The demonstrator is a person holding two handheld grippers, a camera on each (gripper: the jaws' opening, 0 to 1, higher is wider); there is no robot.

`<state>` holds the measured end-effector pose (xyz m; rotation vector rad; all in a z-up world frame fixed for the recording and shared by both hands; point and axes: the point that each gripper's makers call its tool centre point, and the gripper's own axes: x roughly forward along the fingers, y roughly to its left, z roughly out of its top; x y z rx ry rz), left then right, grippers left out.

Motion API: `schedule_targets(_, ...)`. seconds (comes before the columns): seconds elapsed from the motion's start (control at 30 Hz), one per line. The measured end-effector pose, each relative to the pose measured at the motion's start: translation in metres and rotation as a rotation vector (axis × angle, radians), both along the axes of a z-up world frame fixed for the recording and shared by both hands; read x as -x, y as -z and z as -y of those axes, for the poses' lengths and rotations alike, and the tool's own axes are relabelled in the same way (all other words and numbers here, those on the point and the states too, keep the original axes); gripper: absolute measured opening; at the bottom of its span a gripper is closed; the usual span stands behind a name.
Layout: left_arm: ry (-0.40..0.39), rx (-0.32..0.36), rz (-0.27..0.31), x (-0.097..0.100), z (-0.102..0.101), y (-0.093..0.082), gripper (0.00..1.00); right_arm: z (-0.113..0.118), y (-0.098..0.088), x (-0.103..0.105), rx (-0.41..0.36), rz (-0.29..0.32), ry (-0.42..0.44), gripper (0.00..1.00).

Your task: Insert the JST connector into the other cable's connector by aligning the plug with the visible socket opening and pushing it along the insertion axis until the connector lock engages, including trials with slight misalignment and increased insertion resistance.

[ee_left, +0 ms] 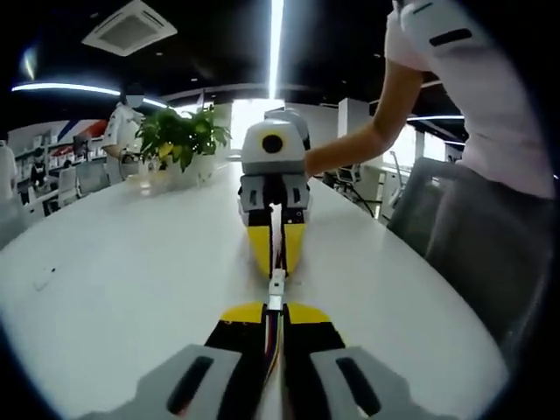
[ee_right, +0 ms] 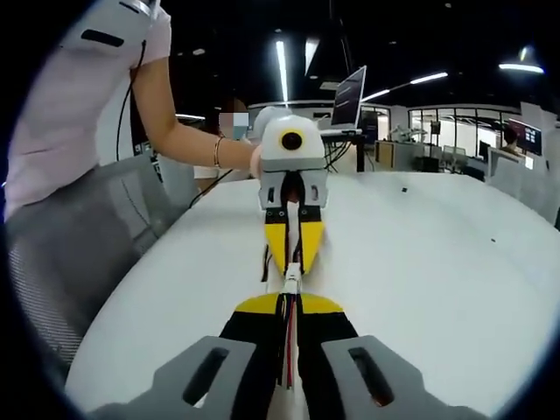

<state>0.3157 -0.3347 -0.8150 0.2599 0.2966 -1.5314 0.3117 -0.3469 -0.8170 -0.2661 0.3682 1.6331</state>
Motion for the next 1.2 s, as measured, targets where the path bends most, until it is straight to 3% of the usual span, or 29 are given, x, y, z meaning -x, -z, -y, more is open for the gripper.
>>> schedule_targets(0.2,0.005,0.002,-0.006,0.001,0.003,-0.001,0.0,-0.002,-0.001,0.001,-0.009,-0.007,-0.005,0.02)
schedule_targets(0.57,0.006,0.07,-0.026,0.001,0.011,-0.017,0.0,0.0,-0.014,0.002,-0.054,-0.028,-0.004,0.02)
schedule_targets(0.93,-0.006,0.067,-0.024,-0.003,0.011,-0.015,0.0,-0.002,-0.012,-0.001,-0.058,-0.033,-0.001,0.02)
schedule_targets(1.2,-0.029,0.044,-0.015,-0.008,0.011,-0.002,0.0,-0.002,0.0,-0.005,-0.057,-0.028,-0.002,0.02)
